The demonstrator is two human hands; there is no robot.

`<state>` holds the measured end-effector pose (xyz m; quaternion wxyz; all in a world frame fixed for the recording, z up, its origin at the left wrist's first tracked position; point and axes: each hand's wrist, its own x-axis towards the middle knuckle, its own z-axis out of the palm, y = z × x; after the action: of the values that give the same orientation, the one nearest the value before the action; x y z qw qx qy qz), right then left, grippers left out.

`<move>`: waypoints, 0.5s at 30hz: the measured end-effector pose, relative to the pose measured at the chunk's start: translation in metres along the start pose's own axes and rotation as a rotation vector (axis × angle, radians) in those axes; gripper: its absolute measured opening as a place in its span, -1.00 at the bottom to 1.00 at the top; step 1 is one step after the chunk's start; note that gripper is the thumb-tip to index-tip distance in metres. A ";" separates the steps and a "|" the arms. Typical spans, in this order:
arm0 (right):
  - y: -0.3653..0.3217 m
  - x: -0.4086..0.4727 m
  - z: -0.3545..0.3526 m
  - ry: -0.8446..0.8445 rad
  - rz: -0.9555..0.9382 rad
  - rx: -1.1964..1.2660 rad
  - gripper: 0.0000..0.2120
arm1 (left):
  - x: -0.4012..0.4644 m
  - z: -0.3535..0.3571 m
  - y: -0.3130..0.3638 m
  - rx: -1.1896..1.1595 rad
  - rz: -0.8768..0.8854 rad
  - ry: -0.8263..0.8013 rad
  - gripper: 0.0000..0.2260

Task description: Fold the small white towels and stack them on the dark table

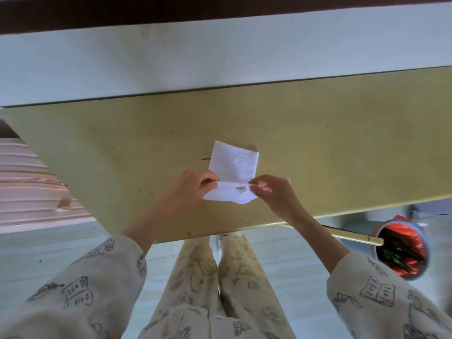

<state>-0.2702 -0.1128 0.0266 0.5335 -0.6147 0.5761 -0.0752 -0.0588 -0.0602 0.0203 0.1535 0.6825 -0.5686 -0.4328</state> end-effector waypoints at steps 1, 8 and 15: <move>-0.001 0.007 0.000 0.013 0.019 0.023 -0.86 | 0.007 0.001 -0.001 0.001 -0.004 0.011 -0.84; 0.002 0.058 0.006 0.071 0.109 0.156 -0.98 | 0.063 0.001 -0.011 -0.044 0.031 0.077 -0.89; 0.017 0.085 0.020 0.182 0.199 0.181 -0.96 | 0.095 0.012 -0.026 -0.101 -0.046 0.125 -0.88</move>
<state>-0.2390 -0.1643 -0.0393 0.5371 -0.4947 0.6709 -0.1289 -0.0539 -0.1354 -0.0444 0.2132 0.7124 -0.5195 -0.4209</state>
